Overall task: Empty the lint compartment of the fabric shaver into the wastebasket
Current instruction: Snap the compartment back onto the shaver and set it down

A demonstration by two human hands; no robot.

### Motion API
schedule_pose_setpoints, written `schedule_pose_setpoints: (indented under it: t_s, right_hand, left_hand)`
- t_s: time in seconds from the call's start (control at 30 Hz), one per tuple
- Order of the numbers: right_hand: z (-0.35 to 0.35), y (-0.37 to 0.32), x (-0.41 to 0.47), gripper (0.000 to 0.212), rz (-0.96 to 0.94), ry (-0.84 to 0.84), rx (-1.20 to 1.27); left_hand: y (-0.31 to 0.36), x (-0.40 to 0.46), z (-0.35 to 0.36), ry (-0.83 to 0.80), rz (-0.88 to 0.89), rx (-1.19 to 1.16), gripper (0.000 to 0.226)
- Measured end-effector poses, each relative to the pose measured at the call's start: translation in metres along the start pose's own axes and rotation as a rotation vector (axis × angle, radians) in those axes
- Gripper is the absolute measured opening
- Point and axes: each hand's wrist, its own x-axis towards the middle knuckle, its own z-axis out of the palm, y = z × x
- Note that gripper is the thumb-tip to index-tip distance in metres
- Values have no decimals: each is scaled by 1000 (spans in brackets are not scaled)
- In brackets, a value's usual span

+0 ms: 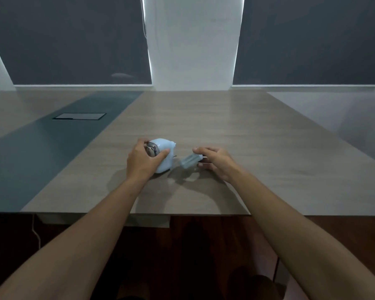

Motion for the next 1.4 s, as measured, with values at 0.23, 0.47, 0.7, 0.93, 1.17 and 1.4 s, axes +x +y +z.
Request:
schedule_pose_setpoints:
  t_s: [0.23, 0.47, 0.7, 0.93, 1.17, 1.4]
  right_hand:
    - [-1, -6, 3, 46, 44, 77, 42]
    - [5, -21, -7, 39, 97, -6, 163]
    - [14, -25, -17, 39, 99, -37, 133]
    - [12, -24, -24, 38, 54, -18, 90]
    - [11, -18, -30, 56, 9, 35, 103]
    - [26, -10, -36, 43, -12, 11, 16]
  left_hand:
    - [-1, 12, -1, -5, -307, -268, 43]
    - [7, 13, -6, -83, -408, -514, 36]
    - [24, 4, -2, -137, -409, -609, 32]
    - [35, 1, 1, -204, -369, -626, 30]
    - [38, -5, 8, -226, -313, -638, 26]
    - [48, -10, 14, -254, -230, -641, 30]
